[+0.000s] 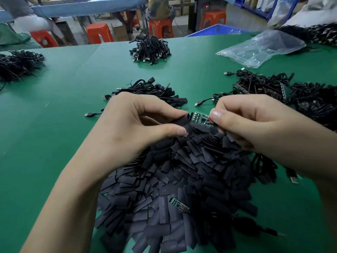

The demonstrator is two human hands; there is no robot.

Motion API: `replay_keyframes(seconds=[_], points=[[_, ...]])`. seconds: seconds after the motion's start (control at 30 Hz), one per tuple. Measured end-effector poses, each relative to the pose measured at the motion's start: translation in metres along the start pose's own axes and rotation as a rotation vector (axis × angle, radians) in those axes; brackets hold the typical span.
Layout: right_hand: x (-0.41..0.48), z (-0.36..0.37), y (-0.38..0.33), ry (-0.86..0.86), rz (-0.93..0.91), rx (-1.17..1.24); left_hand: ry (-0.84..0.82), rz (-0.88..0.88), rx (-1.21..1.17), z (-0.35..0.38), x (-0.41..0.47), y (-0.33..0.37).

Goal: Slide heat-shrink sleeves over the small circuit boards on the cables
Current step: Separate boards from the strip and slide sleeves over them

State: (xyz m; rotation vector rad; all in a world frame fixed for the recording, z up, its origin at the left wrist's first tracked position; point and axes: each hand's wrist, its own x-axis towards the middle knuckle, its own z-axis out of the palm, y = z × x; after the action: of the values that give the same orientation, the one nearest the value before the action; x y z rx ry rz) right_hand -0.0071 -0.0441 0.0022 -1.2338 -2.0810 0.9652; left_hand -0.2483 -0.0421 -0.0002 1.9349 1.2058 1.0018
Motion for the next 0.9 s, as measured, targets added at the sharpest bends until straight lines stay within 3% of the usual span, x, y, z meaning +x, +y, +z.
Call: replay_keyframes(seconds=[0.5, 0.9], points=[[0.0033, 0.0020, 0.0030, -0.027, 0.045, 0.045, 0.043, 0.198, 0.329, -0.0005, -0.0017, 0.0068], [0.0028, 0.0016, 0.0027, -0.136, 0.130, 0.224, -0.107, 0.265, 0.389, -0.0075, -0.0030, 0.0067]])
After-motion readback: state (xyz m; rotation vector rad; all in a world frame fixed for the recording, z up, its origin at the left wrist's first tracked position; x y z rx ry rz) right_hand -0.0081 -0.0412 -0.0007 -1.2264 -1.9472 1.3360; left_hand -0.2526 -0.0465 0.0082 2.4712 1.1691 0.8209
